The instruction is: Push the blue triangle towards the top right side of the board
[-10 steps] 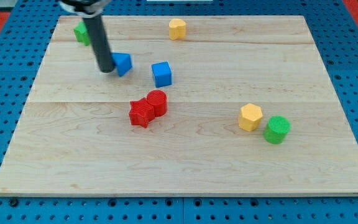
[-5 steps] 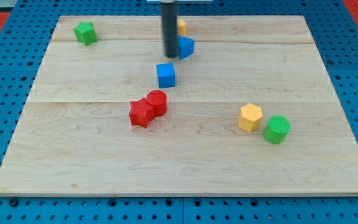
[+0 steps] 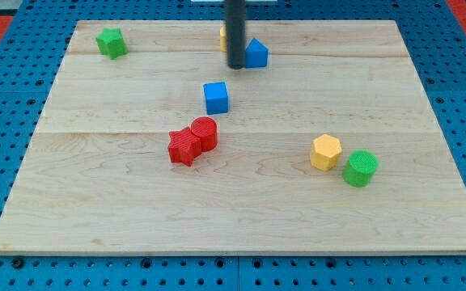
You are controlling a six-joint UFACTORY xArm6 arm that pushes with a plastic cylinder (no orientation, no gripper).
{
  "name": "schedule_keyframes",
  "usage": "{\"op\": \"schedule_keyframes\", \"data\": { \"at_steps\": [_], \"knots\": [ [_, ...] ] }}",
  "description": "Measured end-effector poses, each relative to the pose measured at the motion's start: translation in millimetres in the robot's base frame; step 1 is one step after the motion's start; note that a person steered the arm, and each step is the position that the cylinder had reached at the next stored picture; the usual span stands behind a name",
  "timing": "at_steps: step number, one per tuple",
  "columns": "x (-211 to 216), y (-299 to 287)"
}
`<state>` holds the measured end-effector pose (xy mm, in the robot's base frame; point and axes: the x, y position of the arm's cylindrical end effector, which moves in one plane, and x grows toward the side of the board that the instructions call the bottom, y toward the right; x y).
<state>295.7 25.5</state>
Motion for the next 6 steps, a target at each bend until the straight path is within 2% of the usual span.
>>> {"op": "schedule_keyframes", "data": {
  "at_steps": [2, 3, 5, 6],
  "knots": [
    [-34.9, 32.1],
    [-45.0, -2.8],
    [-59.1, 75.1],
    [-70.0, 96.5]
  ]
}}
